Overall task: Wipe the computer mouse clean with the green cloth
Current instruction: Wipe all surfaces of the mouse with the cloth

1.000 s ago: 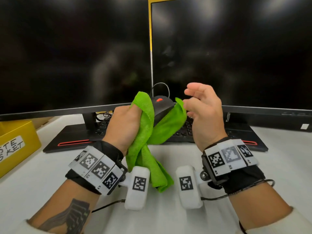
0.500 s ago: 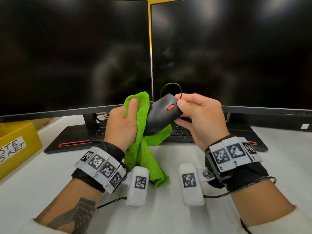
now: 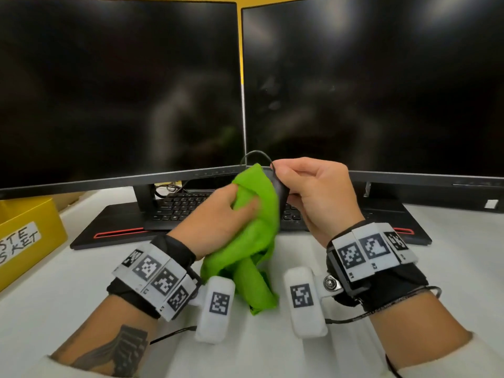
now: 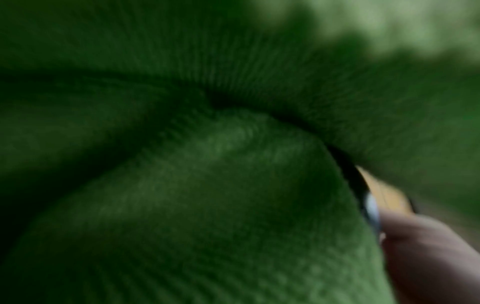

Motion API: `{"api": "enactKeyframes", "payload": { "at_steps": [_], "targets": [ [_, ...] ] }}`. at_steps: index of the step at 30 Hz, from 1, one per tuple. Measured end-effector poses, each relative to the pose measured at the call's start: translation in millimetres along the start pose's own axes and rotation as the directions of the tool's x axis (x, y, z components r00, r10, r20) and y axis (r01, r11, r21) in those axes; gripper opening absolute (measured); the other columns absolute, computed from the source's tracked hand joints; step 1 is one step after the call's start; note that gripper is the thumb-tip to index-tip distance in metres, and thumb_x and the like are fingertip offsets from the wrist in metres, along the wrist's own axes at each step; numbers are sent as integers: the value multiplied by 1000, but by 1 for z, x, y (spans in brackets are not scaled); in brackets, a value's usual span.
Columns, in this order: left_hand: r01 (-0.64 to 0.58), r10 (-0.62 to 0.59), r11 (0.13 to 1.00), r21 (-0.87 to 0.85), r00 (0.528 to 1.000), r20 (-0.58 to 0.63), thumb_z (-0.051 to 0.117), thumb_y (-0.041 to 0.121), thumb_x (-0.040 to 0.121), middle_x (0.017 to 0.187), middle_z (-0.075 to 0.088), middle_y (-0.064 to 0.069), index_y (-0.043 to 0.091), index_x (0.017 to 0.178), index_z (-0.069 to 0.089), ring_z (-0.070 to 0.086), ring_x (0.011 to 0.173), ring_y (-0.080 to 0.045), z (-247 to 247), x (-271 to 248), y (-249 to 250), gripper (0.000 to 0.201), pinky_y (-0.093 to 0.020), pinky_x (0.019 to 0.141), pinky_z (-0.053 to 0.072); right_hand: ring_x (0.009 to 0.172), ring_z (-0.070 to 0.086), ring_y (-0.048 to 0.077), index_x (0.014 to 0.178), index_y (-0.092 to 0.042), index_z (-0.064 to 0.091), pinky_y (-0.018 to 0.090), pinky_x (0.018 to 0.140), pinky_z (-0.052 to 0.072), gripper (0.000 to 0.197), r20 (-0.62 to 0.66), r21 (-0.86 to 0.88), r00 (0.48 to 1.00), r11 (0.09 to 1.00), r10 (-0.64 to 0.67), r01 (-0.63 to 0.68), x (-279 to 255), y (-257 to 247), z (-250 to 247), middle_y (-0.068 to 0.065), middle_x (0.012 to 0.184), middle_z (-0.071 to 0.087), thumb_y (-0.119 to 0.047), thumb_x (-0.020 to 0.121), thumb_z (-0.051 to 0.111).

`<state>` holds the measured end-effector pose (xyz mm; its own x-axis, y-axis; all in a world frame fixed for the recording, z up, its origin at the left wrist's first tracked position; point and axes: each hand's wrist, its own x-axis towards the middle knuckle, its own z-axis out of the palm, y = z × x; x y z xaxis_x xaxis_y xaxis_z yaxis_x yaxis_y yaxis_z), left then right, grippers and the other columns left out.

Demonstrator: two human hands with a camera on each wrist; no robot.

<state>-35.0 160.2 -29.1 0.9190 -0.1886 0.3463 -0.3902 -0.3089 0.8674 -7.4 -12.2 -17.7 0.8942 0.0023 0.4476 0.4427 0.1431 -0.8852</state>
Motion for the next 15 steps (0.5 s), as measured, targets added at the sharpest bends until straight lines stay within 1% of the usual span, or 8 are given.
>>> {"api": "enactKeyframes", "payload": {
  "at_steps": [1, 2, 5, 6, 8, 10, 12, 15],
  "targets": [
    [-30, 30, 999, 20, 999, 36, 78, 35, 87, 105, 80, 4, 19, 118, 69, 76, 96, -7, 1, 0, -2, 36, -30, 88, 61, 93, 77, 36, 97, -6, 81, 53, 89, 62, 10, 2, 4, 1000, 1000, -4, 4, -1, 0, 1, 20, 93, 79, -8, 93, 72],
    [-40, 41, 998, -38, 998, 39, 81, 33, 85, 110, 80, 2, 20, 123, 67, 75, 99, -11, 3, 0, -3, 43, -28, 84, 61, 92, 77, 35, 98, -4, 80, 52, 87, 63, 11, 5, 18, 1000, 1000, 4, -4, -1, -1, 1, 20, 94, 79, -8, 94, 71],
    [-109, 104, 979, -170, 994, -42, 71, 29, 83, 100, 80, 4, 20, 120, 69, 75, 90, -8, 6, 1, -1, 38, -23, 75, 58, 84, 76, 24, 100, -9, 79, 40, 84, 62, 21, 24, 88, 997, 993, 73, -75, -2, -8, -2, 15, 98, 81, -17, 102, 59],
    [-111, 99, 976, -187, 992, -73, 69, 29, 85, 95, 80, 5, 20, 116, 71, 75, 86, -6, 6, 2, 1, 32, -21, 72, 57, 84, 75, 22, 98, -12, 78, 38, 84, 61, 24, 23, 83, 996, 993, 82, -84, -1, -11, -3, 12, 95, 81, -19, 104, 56],
    [-117, 92, 979, -169, 984, -152, 66, 23, 94, 82, 79, 8, 22, 102, 73, 74, 76, -4, 6, 1, 5, 11, -19, 66, 56, 77, 71, 22, 83, -14, 77, 39, 82, 58, 27, -21, 49, 996, 995, 83, -82, -1, -14, -5, 7, 80, 80, -19, 101, 58],
    [-116, 88, 988, -103, 964, -250, 60, 23, 101, 69, 76, 7, 21, 86, 73, 70, 64, -5, 3, 4, 3, 21, -20, 60, 53, 63, 66, 22, 62, -13, 71, 40, 75, 54, 37, -72, 13, 994, 996, 85, -84, -1, -13, -5, 6, 59, 71, -22, 97, 65],
    [-110, 69, 988, -107, 940, -335, 56, 27, 104, 56, 67, 8, 20, 72, 69, 61, 52, -5, 4, 5, 4, 36, -20, 53, 47, 57, 63, 22, 54, -13, 67, 42, 73, 54, 44, -56, -47, 994, 994, 97, -100, -2, -11, -5, 5, 53, 66, -29, 94, 71],
    [-96, 13, 983, -159, 889, -457, 54, 37, 105, 52, 57, 9, 19, 65, 66, 51, 49, -8, 3, 7, 4, 45, -22, 49, 42, 72, 65, 22, 80, -9, 73, 42, 76, 53, 23, 136, -111, 972, 978, 193, -178, -7, -9, 0, 5, 73, 72, -28, 94, 73]
  ]
}}
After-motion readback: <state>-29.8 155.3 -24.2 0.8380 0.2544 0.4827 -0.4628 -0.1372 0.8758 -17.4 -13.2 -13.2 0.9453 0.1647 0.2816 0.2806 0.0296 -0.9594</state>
